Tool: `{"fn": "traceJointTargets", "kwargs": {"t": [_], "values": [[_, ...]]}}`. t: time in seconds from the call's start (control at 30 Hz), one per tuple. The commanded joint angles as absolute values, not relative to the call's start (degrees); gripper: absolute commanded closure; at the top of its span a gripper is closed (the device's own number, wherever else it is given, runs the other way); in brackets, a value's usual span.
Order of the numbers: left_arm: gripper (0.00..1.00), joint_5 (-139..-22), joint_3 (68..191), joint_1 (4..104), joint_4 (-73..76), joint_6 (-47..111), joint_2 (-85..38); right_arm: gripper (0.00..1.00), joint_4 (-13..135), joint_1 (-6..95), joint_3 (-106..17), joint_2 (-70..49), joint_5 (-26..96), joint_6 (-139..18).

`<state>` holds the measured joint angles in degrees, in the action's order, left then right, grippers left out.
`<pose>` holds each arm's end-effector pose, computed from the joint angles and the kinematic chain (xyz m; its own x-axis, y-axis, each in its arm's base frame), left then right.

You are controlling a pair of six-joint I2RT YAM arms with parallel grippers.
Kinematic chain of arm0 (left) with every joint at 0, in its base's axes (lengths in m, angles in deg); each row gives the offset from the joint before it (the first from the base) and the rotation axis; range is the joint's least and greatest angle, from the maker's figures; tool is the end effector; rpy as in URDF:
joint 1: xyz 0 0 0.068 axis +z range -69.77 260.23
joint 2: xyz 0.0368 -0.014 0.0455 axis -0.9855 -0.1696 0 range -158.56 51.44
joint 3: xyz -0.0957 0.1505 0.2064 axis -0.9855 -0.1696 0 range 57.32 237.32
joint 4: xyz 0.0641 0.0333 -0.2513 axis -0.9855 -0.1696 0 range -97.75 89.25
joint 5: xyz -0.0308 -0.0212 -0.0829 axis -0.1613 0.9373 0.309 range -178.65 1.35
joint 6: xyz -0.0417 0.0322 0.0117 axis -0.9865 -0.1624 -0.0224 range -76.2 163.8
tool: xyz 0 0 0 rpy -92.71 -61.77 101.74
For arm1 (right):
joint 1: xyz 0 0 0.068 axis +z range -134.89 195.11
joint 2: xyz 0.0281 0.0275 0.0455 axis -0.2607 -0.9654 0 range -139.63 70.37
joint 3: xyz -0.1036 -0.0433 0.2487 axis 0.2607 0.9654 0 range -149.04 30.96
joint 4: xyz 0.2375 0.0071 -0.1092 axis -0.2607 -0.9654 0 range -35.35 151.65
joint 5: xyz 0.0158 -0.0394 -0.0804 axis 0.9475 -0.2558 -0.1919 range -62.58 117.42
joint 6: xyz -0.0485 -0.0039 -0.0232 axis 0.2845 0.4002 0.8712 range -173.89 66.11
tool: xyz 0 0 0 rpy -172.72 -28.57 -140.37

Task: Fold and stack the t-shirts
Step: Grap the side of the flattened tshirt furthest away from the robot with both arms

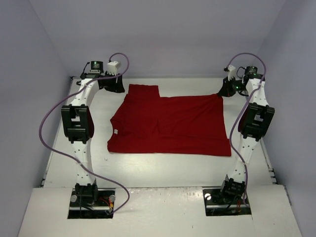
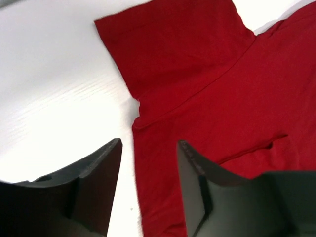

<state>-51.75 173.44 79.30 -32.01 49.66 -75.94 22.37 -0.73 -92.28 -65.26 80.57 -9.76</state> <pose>0.5075 -0.0297 0.2650 -0.6255 0.0920 -0.7748 0.5223 0.7870 -0.3283 0.5080 -0.1147 0.2294 -0.3233 -0.3424 -0.8822 -0.7507 0.6604 0.0188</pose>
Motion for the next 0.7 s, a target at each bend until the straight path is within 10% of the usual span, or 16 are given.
{"fn": "traceJointTargets", "kwargs": {"t": [0.0,0.67], "values": [[0.41,-48.21,179.0,79.88,-30.76,45.38,-77.93,1.0,22.19,-0.94,-93.72,-62.78,81.23,-8.85],[0.53,-38.66,184.76,79.53,-31.34,38.69,-86.91,1.0,22.1,-0.63,-94.37,-64.19,81.12,-9.06]]}}
